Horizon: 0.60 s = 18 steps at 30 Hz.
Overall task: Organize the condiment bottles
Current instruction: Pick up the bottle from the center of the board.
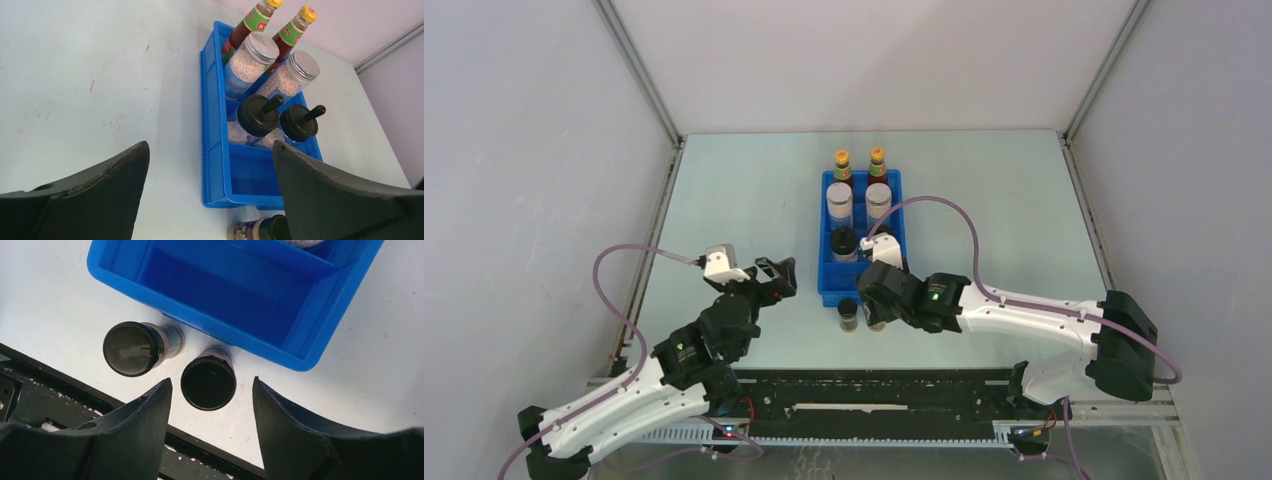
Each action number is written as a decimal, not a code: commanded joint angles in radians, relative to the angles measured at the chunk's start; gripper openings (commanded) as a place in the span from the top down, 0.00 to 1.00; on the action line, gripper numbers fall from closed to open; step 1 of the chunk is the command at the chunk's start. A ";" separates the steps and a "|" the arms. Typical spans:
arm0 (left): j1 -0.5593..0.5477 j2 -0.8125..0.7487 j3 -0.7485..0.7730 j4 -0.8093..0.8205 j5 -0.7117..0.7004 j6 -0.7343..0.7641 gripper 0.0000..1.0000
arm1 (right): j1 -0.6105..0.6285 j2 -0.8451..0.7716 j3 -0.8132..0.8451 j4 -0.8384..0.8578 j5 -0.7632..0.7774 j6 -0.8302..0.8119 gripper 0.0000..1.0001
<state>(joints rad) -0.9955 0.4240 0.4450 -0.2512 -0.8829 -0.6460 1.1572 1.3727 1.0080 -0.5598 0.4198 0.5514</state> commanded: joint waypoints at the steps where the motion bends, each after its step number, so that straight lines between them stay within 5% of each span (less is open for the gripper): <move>1: 0.001 -0.009 -0.018 0.030 -0.036 0.014 0.04 | -0.012 0.008 0.001 0.013 -0.021 -0.005 0.32; 18: 0.001 -0.012 -0.020 0.030 -0.039 0.011 0.04 | -0.037 0.042 0.001 -0.008 -0.075 0.007 0.35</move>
<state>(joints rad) -0.9955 0.4191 0.4450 -0.2493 -0.8879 -0.6464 1.1278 1.4109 1.0080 -0.5652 0.3538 0.5526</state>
